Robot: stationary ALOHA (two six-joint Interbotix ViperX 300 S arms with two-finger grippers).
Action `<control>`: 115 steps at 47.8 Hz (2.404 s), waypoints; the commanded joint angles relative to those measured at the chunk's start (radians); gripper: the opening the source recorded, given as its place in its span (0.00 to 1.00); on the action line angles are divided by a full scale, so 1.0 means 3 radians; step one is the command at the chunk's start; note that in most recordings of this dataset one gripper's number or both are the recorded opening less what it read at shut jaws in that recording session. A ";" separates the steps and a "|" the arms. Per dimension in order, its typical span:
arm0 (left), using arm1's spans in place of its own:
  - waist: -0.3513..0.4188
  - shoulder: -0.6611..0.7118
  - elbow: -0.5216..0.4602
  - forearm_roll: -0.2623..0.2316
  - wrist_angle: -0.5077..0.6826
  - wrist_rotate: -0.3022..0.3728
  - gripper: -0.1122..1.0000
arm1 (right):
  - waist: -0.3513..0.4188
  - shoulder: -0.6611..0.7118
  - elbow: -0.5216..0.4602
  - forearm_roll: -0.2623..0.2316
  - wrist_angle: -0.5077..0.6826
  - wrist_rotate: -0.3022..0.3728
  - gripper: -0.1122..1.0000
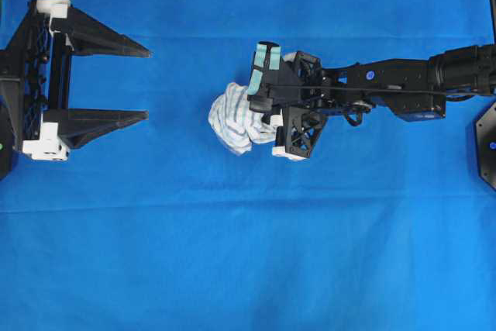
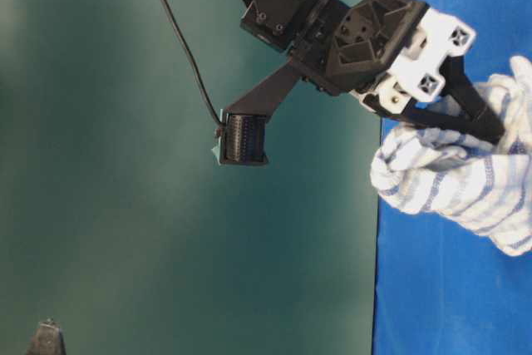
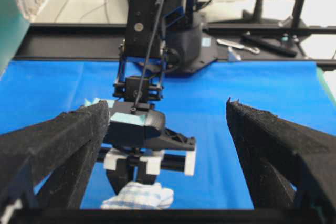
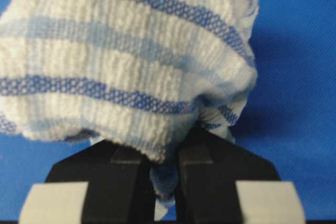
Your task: Hand over the towel.
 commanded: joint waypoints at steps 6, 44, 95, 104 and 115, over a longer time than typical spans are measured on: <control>0.0000 -0.0005 -0.0041 0.0000 -0.0036 0.0000 0.94 | 0.0000 -0.0072 -0.0056 0.0010 0.0051 0.0000 0.17; 0.0000 -0.0005 -0.0015 -0.0005 -0.0036 0.0005 0.94 | 0.0000 -0.1616 0.0235 -0.0133 -0.0322 -0.0015 0.73; -0.0005 -0.0752 0.0414 0.0005 0.0373 0.0066 0.94 | 0.0010 -0.3717 0.1447 -0.0143 -0.0532 -0.0015 0.73; 0.0000 -0.1202 0.0890 0.0005 0.0378 0.0082 0.94 | -0.0015 -0.4362 0.2010 -0.0138 -0.0557 -0.0010 0.73; 0.0000 -0.1733 0.1406 0.0005 0.0297 0.0072 0.94 | -0.0102 -0.4842 0.2557 -0.0107 -0.0603 0.0005 0.73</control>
